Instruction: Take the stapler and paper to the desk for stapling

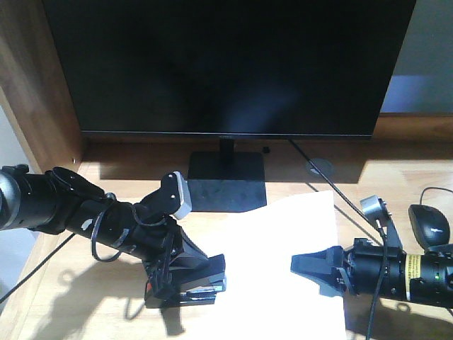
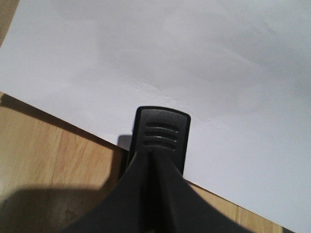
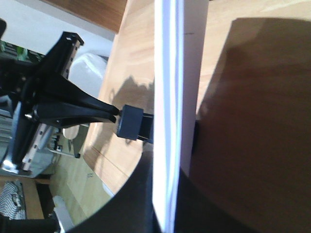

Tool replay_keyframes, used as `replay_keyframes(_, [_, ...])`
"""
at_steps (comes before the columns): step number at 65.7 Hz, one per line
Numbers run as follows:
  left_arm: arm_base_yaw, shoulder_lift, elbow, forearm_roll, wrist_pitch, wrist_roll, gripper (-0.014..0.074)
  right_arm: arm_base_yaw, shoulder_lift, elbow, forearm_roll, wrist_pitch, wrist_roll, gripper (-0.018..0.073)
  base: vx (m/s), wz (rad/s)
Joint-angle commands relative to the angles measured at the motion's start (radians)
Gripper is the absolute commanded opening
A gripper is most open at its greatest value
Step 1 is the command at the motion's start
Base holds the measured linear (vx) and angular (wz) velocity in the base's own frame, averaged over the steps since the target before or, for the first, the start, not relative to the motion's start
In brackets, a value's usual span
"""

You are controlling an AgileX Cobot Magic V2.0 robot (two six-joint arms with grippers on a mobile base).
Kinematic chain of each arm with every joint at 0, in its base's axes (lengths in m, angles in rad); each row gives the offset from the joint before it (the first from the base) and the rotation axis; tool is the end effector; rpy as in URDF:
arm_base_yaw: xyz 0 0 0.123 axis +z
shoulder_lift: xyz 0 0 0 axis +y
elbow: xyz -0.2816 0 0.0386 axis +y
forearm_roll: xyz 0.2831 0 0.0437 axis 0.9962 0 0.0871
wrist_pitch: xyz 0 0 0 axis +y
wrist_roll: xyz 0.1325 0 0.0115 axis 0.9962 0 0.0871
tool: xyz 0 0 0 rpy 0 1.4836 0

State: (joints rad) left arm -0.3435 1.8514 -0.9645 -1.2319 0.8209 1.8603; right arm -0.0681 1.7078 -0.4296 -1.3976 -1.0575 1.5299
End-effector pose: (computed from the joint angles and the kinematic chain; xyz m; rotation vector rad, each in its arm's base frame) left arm 0.3153 -0.2103 0.1035 1.4700 1.9662 -0.8456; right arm 0.2502 0.0973 0.0849 -0.0279 2.2989 1.3619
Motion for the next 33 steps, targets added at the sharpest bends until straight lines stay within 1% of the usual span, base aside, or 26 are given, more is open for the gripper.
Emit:
replay_keyframes(1, [-0.005, -0.042, -0.024, -0.042, 0.033, -0.008, -0.0006, 0.015, -0.023, -0.018, 0.044, -0.08, -0.011, -0.0002, 0.0, 0.0])
replay_keyframes(7, [-0.005, -0.042, -0.024, -0.042, 0.033, -0.008, -0.0006, 0.068, -0.023, -0.018, 0.077, -0.068, -0.011, -0.0002, 0.0, 0.0])
replay_keyframes(14, [-0.005, -0.042, -0.024, -0.042, 0.033, -0.008, -0.0006, 0.124, -0.023, -0.018, 0.132, -0.005, -0.017, -0.0002, 0.0, 0.0])
replay_keyframes(22, [-0.005, -0.042, -0.024, -0.042, 0.033, -0.008, -0.0006, 0.16, -0.023, -0.018, 0.186, 0.049, -0.032, -0.0002, 0.0, 0.0])
replay_keyframes(33, [-0.005, -0.042, -0.024, -0.042, 0.033, -0.008, -0.0006, 0.19, -0.022, -0.018, 0.233, 0.106, -0.047, -0.0002, 0.0, 0.0])
